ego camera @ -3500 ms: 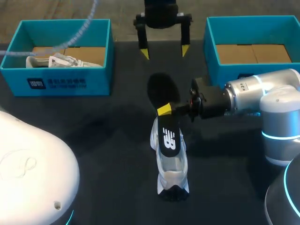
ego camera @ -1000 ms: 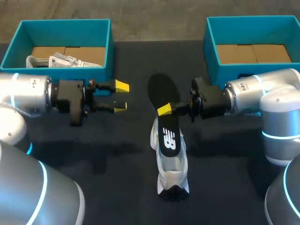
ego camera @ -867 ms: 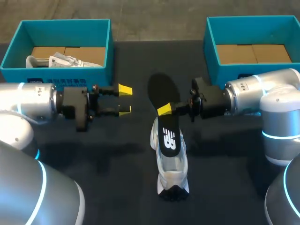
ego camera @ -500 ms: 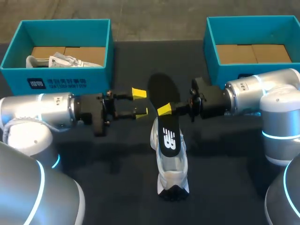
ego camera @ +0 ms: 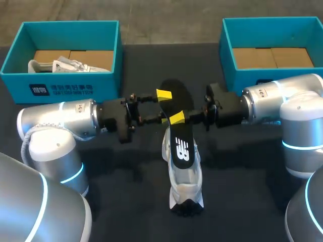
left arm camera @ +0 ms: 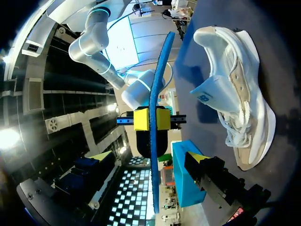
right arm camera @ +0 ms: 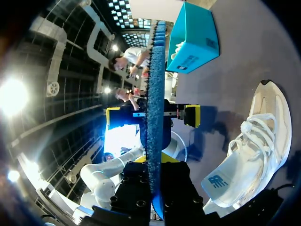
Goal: Take the shoe out of the shoebox, open the shoe tongue, remove and reinsert the insole, then place the shoe into the shoebox
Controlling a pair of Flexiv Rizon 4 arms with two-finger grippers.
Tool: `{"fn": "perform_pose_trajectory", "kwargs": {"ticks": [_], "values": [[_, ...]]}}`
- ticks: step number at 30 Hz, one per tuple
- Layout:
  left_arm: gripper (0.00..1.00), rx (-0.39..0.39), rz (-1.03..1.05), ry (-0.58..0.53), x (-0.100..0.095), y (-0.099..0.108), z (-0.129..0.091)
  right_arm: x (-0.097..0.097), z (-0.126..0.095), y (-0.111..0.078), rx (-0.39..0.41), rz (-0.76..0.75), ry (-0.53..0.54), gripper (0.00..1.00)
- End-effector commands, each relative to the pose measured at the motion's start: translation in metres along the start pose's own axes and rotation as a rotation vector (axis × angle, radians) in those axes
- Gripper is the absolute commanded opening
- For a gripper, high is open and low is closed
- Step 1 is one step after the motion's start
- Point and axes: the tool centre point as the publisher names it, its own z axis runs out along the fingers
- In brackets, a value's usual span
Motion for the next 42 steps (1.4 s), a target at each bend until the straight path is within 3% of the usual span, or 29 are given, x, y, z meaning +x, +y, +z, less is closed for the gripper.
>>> {"fn": "perform_pose_trajectory", "kwargs": {"ticks": [1,7,12,16,19,24,29,35,37,42], "values": [[0.91,0.001,-0.003,0.001,0.0003,-0.0027,0.0118,-0.0005,0.0014,-0.0005,-0.003,-0.001,0.0,0.0],[0.6,0.003,0.008,0.004,-0.0011,-0.0086,0.0137,-0.0005,0.0014,-0.0005,-0.003,-0.001,0.0,0.0],[0.44,0.011,0.013,0.002,-0.0003,-0.0078,0.0143,-0.0005,0.0014,-0.0005,-0.003,-0.001,0.0,0.0],[0.42,0.005,0.021,0.001,-0.0004,-0.0072,0.015,-0.0005,0.0014,-0.0005,-0.003,-0.001,0.0,0.0],[0.32,0.004,0.021,0.002,-0.0002,-0.0066,0.015,-0.0005,0.0014,-0.0005,-0.003,-0.001,0.0,0.0],[0.37,0.012,0.018,0.005,0.0006,-0.0049,0.0149,-0.0005,0.0014,-0.0005,-0.003,-0.001,0.0,0.0],[0.33,0.022,0.014,0.004,0.0011,-0.0073,0.0156,-0.0005,0.0014,-0.0005,-0.003,-0.001,0.0,0.0],[0.17,0.021,0.013,0.002,0.0016,-0.0061,0.0146,-0.0005,0.0014,-0.0005,-0.003,-0.001,0.0,0.0],[0.01,0.019,0.01,0.002,0.0026,-0.0056,0.0152,-0.0005,0.0014,-0.0005,-0.003,-0.001,0.0,0.0],[0.0,0.021,0.008,0.003,0.0048,-0.0059,0.0172,-0.0005,0.0014,-0.0005,-0.003,-0.001,0.0,0.0]]}}
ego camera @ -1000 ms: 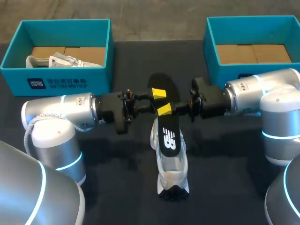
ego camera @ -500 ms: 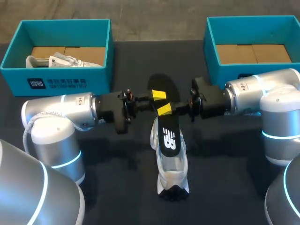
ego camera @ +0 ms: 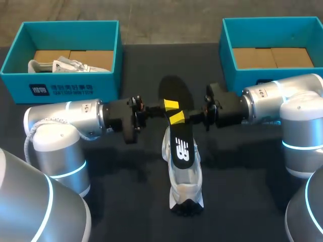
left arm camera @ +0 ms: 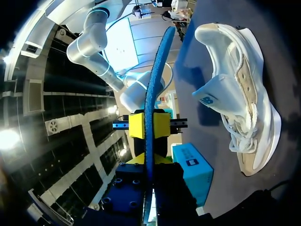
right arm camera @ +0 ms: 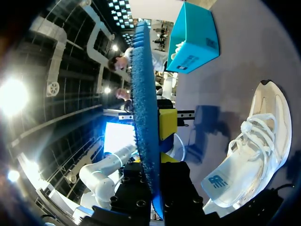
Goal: Take the shoe out of the shoebox, open the shoe tongue, remove and reinsert the insole, then place the shoe into the shoebox
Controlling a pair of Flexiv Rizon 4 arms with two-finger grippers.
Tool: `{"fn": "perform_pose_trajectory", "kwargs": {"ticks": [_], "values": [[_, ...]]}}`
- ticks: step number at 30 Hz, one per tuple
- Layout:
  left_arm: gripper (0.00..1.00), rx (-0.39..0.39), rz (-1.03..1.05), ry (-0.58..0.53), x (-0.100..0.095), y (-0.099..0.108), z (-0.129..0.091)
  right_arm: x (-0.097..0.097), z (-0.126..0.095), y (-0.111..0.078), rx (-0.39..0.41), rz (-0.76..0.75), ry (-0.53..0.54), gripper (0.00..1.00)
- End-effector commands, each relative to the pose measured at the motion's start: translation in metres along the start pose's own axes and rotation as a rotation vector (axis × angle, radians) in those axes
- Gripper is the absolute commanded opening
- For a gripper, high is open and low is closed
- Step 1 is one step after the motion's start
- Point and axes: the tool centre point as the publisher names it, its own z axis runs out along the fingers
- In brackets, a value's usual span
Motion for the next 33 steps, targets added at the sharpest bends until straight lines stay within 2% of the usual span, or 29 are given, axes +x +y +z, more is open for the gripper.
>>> {"fn": "perform_pose_trajectory", "kwargs": {"ticks": [1,13,14,15,17,18,20,21,22,23,24,27,33], "values": [[0.0,-0.001,0.003,0.0,0.002,-0.001,0.004,-0.001,0.001,0.0,-0.003,-0.001,0.0,0.0],[0.0,-0.002,0.021,0.001,0.001,-0.003,0.006,0.0,0.001,0.0,-0.001,0.0,-0.001,0.0],[0.0,-0.003,0.022,0.001,0.001,-0.003,0.006,0.0,0.001,0.0,0.0,0.0,-0.001,0.22],[0.0,-0.004,0.023,0.002,0.001,-0.003,0.005,0.0,0.001,0.0,0.001,0.0,-0.002,0.3],[0.0,-0.006,0.023,0.003,0.001,-0.003,0.005,0.001,0.0,0.0,0.003,-0.001,-0.003,0.34],[0.0,-0.007,0.023,0.003,0.001,-0.003,0.004,0.001,0.0,0.0,0.003,-0.001,-0.004,0.39],[0.0,-0.008,0.022,0.004,0.001,-0.003,0.004,0.002,-0.002,0.0,0.0,-0.001,-0.005,0.6],[0.0,-0.008,0.021,0.005,0.001,-0.003,0.003,0.002,-0.003,-0.001,-0.001,-0.001,-0.005,0.8],[0.0,-0.008,0.022,0.005,0.001,-0.003,0.003,0.002,-0.003,-0.001,-0.004,-0.002,-0.005,0.9],[0.0,-0.007,0.023,0.006,0.001,-0.003,0.002,0.003,-0.004,-0.001,-0.006,-0.002,-0.005,0.95],[0.0,-0.008,0.023,0.007,0.002,-0.003,0.002,0.003,-0.005,-0.001,-0.007,-0.002,-0.005,0.95],[0.0,-0.011,0.017,0.012,0.002,-0.002,0.0,0.003,-0.007,-0.002,-0.011,-0.002,-0.008,0.84],[0.0,-0.011,0.003,0.013,0.002,-0.001,-0.004,0.003,-0.014,-0.005,-0.028,-0.001,-0.011,0.88]]}}
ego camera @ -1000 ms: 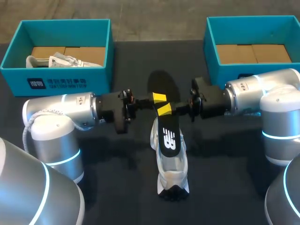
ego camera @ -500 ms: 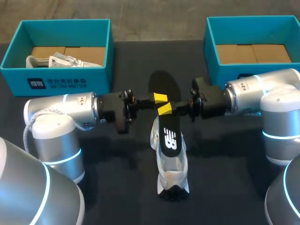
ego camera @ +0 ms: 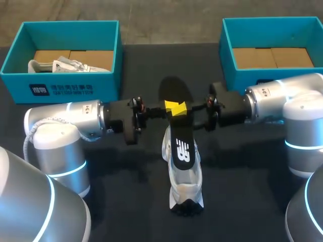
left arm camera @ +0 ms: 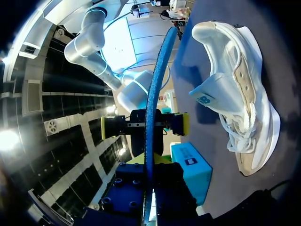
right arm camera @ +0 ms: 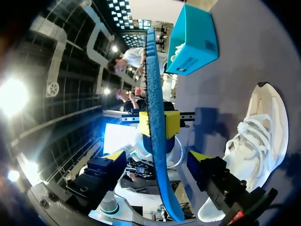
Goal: Take the shoe out of the shoebox, open the shoe tongue, remove and reinsert the insole, then place the shoe into the shoebox
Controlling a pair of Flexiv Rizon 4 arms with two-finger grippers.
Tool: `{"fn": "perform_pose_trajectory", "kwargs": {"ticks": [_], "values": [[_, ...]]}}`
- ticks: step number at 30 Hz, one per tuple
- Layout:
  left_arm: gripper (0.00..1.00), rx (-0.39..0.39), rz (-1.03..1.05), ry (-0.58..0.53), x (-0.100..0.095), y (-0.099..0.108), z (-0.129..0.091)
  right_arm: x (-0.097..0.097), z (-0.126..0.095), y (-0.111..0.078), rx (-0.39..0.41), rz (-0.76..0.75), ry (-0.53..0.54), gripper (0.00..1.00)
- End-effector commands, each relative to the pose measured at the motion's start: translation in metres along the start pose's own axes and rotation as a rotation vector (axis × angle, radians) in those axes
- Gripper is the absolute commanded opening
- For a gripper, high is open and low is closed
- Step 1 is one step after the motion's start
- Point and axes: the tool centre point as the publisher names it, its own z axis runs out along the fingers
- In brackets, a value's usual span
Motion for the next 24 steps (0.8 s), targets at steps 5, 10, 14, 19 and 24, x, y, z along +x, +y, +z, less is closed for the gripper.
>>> {"fn": "perform_pose_trajectory", "kwargs": {"ticks": [5,10,14,19,24], "values": [[0.0,0.003,-0.014,-0.002,-0.002,-0.001,-0.005,0.001,-0.007,-0.006,-0.017,0.0,-0.005,0.93],[0.0,0.011,-0.03,-0.008,-0.004,-0.001,-0.008,0.002,-0.012,-0.007,-0.029,-0.001,-0.007,0.89],[0.0,0.024,-0.046,0.004,-0.005,-0.003,-0.01,0.001,-0.016,-0.008,-0.035,0.003,-0.01,0.97],[0.0,0.046,-0.065,0.026,-0.007,-0.007,-0.015,0.002,-0.026,-0.011,-0.046,0.005,-0.02,1.0],[0.0,0.065,-0.083,0.047,-0.011,-0.011,-0.023,0.001,-0.034,-0.012,-0.044,0.014,-0.04,1.0]]}}
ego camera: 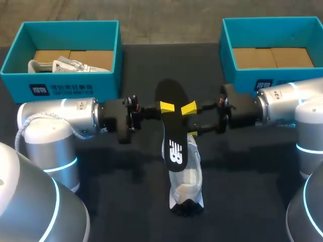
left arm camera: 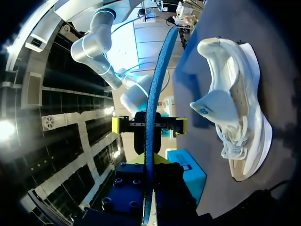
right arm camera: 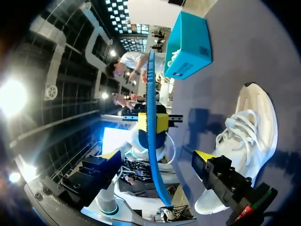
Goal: Take the shoe out of the shoebox, open the shoe tongue, remove and reinsert the insole, then place the shoe into the shoebox
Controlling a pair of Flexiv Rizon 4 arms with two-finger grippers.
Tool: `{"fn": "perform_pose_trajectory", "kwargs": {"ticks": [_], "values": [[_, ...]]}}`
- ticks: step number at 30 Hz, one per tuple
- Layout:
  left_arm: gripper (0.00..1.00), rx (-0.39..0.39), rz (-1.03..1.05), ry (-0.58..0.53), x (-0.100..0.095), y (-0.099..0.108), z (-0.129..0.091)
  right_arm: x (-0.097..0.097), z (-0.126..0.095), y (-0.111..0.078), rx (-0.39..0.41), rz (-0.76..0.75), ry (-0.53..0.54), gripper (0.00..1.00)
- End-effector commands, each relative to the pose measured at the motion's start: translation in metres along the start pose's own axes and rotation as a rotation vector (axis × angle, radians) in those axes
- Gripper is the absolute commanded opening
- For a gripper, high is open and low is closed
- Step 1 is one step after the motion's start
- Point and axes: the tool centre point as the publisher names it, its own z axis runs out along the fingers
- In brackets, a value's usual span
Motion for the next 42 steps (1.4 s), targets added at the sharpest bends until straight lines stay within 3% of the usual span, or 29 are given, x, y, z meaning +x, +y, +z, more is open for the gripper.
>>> {"fn": "perform_pose_trajectory", "kwargs": {"ticks": [1,12,27,31,42], "values": [[0.0,0.013,-0.013,0.023,-0.007,-0.005,-0.012,0.004,-0.012,-0.005,0.001,0.004,-0.018,1.0],[0.0,0.047,-0.085,0.07,-0.007,-0.016,-0.022,0.011,-0.041,-0.016,-0.013,0.007,-0.097,1.0],[0.0,0.119,-0.261,0.169,-0.006,-0.049,-0.021,0.019,-0.09,-0.058,0.004,-0.079,-0.264,1.0],[0.0,0.11,-0.268,0.192,-0.006,-0.061,-0.023,0.02,-0.092,-0.064,0.027,-0.081,-0.299,1.0],[0.0,0.11,-0.268,0.192,-0.006,-0.061,-0.023,0.02,-0.092,-0.064,0.027,-0.081,-0.299,1.0]]}}
